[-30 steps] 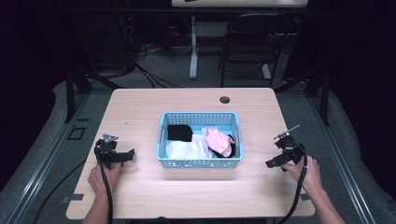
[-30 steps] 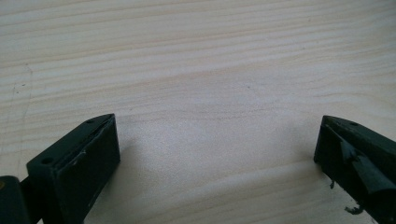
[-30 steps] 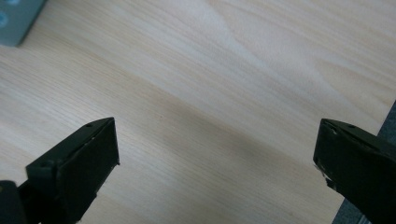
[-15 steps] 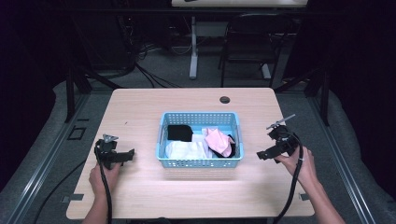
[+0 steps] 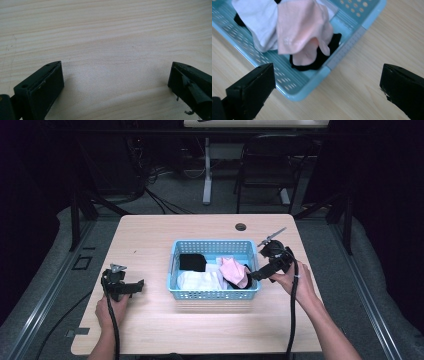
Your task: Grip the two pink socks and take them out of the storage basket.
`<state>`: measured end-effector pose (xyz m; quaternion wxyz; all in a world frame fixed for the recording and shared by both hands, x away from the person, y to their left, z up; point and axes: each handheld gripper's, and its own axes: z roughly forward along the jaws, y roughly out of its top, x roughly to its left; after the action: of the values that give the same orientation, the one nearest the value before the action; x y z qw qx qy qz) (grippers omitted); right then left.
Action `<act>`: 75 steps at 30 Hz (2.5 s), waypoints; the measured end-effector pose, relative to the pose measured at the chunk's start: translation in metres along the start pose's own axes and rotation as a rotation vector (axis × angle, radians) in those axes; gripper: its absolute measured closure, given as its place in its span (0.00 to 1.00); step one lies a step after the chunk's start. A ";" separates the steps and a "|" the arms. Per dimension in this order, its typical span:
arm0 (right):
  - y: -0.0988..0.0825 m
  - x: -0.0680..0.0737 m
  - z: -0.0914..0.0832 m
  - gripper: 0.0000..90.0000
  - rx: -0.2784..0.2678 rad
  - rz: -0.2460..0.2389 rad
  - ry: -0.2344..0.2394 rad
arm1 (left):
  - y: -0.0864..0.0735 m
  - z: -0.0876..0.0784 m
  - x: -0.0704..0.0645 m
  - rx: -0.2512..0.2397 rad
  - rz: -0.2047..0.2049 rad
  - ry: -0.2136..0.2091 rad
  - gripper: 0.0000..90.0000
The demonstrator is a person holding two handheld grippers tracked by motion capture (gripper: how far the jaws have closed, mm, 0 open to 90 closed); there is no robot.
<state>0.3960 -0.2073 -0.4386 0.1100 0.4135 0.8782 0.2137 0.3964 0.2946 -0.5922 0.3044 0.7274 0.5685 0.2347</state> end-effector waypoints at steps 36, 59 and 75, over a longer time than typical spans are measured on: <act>0.037 0.022 0.072 0.80 0.129 0.022 0.019 | 0.001 0.001 0.000 0.001 0.007 -0.004 0.00; 0.046 0.021 0.038 0.86 0.071 0.003 0.009 | 0.001 0.001 0.000 0.000 0.008 -0.004 0.00; 0.054 0.023 0.021 0.86 0.050 -0.014 0.007 | 0.001 0.001 0.000 0.000 0.008 -0.005 0.00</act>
<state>0.4261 -0.1530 -0.4326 0.0980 0.4090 0.8866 0.1923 0.3975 0.2945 -0.5921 0.3046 0.7303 0.5648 0.2343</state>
